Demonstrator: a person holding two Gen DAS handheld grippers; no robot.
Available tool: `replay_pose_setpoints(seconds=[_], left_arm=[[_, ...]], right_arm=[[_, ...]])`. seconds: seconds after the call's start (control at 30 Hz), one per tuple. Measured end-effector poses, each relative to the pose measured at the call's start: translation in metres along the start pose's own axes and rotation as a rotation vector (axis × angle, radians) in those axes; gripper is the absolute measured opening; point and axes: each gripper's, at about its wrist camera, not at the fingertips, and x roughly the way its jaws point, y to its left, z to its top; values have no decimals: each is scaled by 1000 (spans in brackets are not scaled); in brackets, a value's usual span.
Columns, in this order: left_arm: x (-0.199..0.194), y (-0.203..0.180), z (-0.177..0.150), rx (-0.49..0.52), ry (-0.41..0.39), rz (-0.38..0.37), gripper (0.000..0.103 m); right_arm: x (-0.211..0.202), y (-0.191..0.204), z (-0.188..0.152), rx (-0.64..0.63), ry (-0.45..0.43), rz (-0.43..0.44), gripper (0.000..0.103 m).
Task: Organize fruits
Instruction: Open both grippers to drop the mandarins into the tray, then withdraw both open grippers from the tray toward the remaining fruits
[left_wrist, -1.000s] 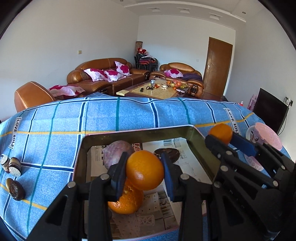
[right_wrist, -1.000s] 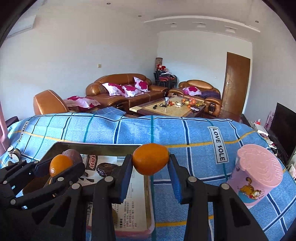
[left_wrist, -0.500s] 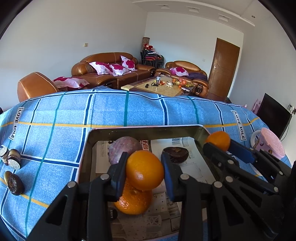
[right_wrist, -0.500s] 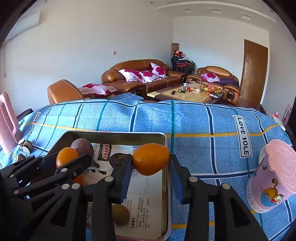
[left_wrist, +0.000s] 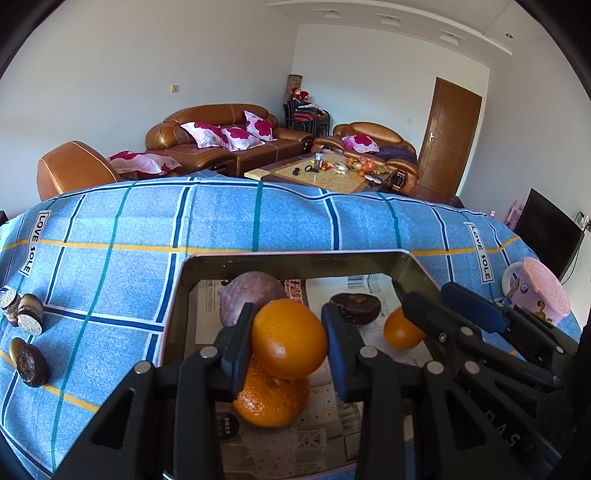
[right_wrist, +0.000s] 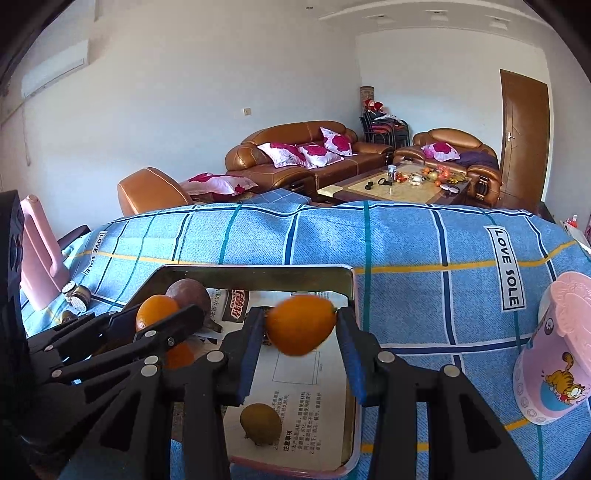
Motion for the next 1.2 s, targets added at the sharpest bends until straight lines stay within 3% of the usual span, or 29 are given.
replay_pose_setpoints(seconds=[0.23,0.27,0.37,0.4,0.43,0.53,0.67,0.87,1.03,1.2], left_arm=[[-5,-5,1,20,-22,7,43],[-7,-7,0,26,-33,19,50],[-14,-10,-1,39,-71,44,90],[-18,-11,-2,42,-96,50,100],[-22,-13,-2,45,-126,53,103],[-31,-20,-3,84,-188,67,103],[-32,-23,-2,119,-194,96,103],[-49,-15,0,97,-316,205,103],[-44,-15,-1,126,-304,251,103],[-41,-17,-3,142,-272,251,103]], right_arm=[[-9,-8,-1,49,-45,-4,53],[-12,-9,-1,60,-65,-9,54],[-22,-16,0,98,-119,-30,60],[-25,-18,0,112,-137,-36,70],[-29,-20,1,122,-159,-47,77],[-39,-20,1,129,-211,-74,81],[-43,-19,1,130,-233,-112,85],[-60,-13,0,93,-324,-177,85],[-62,-7,-4,65,-377,-252,89],[-56,-5,-4,39,-326,-252,89]])
